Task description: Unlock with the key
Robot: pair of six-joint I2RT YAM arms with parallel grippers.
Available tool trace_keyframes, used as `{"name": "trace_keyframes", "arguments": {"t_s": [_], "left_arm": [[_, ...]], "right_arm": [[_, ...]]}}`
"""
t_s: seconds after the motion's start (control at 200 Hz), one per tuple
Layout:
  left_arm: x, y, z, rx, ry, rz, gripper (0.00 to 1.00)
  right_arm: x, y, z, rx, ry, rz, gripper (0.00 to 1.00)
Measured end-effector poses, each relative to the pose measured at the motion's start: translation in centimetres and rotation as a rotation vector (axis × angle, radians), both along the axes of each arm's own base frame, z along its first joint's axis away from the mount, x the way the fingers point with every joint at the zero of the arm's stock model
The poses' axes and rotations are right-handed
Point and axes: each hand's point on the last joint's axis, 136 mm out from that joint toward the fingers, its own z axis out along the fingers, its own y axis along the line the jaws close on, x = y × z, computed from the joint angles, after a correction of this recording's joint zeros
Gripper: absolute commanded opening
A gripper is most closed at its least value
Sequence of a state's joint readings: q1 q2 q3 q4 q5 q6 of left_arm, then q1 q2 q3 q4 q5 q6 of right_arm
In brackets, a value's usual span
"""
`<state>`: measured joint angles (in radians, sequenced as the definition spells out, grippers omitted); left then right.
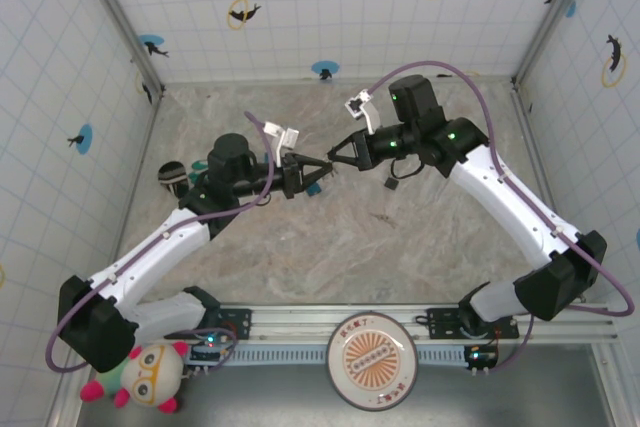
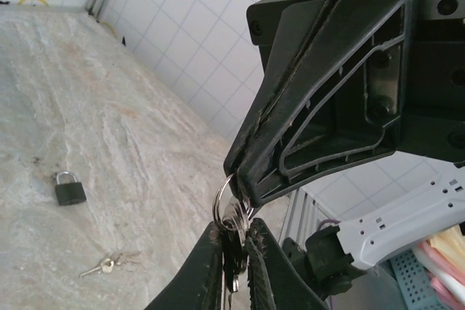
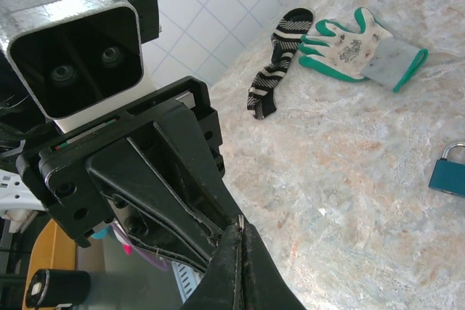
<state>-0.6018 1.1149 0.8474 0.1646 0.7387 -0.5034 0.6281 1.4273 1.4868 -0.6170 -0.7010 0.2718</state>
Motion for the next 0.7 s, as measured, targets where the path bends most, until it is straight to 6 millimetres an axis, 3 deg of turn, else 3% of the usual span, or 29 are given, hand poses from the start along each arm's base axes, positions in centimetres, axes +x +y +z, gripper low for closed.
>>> {"name": "trace_keyframes", "arguments": {"t_s": [0.325, 0.43, 0.701], "left_arm": [[0.16, 0.07, -0.06, 0.012, -0.001, 0.012, 0.04], [0.18, 0.07, -0.05, 0.016, -0.004, 0.013, 0.11], [0.15, 0.13, -0.48, 0.033, 0.000, 0.018, 0.12]], "right_arm": [[0.11, -0.09, -0.01, 0.000, 0.001, -0.004, 0.00], [0.17, -0.16, -0.02, 0.001, 0.002, -0.004, 0.00], [0.60, -0.77, -0.11, 0.003, -0.001, -0.024, 0.00]]}}
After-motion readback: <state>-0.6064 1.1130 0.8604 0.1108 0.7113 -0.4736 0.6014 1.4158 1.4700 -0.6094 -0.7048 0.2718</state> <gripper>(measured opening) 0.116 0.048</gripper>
